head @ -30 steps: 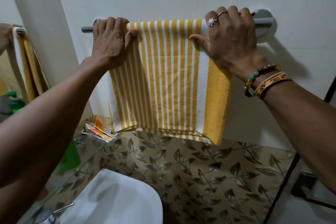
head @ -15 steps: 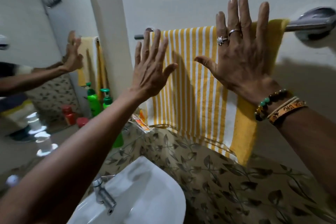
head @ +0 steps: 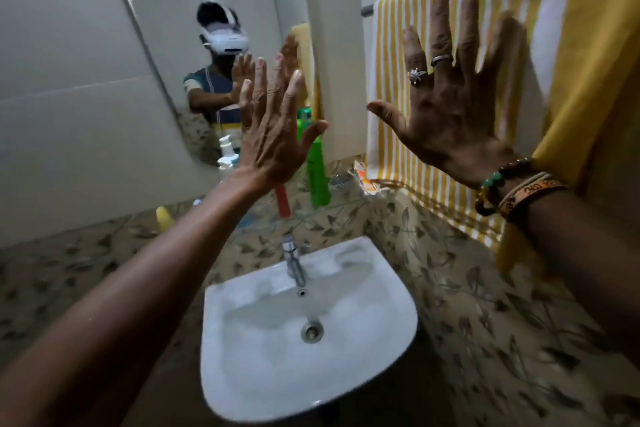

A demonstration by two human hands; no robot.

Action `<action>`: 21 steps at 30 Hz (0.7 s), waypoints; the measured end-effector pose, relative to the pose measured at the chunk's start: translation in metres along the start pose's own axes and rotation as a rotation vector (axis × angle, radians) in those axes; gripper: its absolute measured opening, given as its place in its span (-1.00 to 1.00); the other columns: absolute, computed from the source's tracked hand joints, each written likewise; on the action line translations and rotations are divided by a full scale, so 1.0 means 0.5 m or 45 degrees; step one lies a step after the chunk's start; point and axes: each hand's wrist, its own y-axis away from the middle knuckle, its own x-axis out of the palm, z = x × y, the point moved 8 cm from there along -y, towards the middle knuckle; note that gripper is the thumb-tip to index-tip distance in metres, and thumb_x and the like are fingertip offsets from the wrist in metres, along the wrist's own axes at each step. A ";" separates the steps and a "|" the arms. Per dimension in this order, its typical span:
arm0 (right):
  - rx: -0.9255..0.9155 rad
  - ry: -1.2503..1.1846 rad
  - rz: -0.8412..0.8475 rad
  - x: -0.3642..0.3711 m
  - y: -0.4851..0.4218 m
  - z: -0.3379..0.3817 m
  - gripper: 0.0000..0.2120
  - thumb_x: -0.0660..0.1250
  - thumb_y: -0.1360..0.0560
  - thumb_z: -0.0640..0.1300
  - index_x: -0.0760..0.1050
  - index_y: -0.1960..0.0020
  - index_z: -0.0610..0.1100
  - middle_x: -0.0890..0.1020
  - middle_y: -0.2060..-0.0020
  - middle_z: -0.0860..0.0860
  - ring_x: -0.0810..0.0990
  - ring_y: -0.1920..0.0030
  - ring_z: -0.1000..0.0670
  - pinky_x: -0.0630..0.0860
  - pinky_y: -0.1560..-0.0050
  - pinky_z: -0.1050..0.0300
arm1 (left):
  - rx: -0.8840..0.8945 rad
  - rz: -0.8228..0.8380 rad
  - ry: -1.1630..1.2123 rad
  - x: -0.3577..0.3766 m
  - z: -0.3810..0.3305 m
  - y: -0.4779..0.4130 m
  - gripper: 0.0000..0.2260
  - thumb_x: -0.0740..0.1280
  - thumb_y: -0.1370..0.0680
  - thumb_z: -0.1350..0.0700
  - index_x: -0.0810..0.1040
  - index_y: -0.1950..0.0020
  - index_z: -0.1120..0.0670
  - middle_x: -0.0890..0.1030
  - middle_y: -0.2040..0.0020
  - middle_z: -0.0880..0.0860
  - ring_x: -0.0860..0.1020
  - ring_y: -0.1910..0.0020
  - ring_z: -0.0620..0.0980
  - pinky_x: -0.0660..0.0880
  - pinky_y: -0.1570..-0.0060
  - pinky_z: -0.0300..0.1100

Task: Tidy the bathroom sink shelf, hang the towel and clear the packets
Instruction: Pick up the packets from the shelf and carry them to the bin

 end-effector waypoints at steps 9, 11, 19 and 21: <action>-0.174 -0.389 0.102 -0.015 -0.012 0.207 -0.17 0.13 -0.53 0.41 0.19 -0.56 -0.15 0.15 -0.55 -0.30 0.12 -0.55 -0.34 0.01 -0.49 -0.36 | -0.185 0.093 -0.323 -0.167 0.144 0.157 -0.29 0.18 -0.60 -0.27 0.14 -0.61 0.11 0.00 -0.63 0.21 -0.07 -0.61 0.24 -0.15 -0.53 0.14; -0.204 -0.461 0.182 -0.015 -0.012 0.264 -0.13 0.03 -0.52 0.47 0.14 -0.59 -0.14 0.06 -0.58 -0.27 0.05 -0.57 -0.31 0.01 -0.49 -0.38 | -0.237 0.137 -0.400 -0.215 0.173 0.189 -0.29 0.19 -0.60 -0.26 0.15 -0.60 0.13 -0.01 -0.63 0.22 -0.07 -0.61 0.25 -0.13 -0.53 0.17; -0.273 -0.704 0.359 -0.087 0.012 0.423 -0.19 0.08 -0.51 0.39 0.16 -0.58 -0.12 0.14 -0.57 -0.22 0.13 -0.55 -0.27 0.01 -0.51 -0.22 | -0.424 0.234 -0.547 -0.384 0.258 0.295 -0.28 0.16 -0.60 -0.28 0.12 -0.62 0.11 -0.06 -0.63 0.21 -0.11 -0.61 0.25 -0.10 -0.54 0.20; -0.302 -0.688 0.392 -0.106 0.017 0.464 -0.10 0.00 -0.49 0.47 0.09 -0.60 -0.13 0.02 -0.59 -0.22 0.03 -0.58 -0.26 0.00 -0.52 -0.28 | -0.438 0.261 -0.565 -0.410 0.262 0.316 -0.27 0.13 -0.59 -0.30 0.11 -0.62 0.11 -0.07 -0.64 0.20 -0.13 -0.61 0.25 -0.12 -0.55 0.19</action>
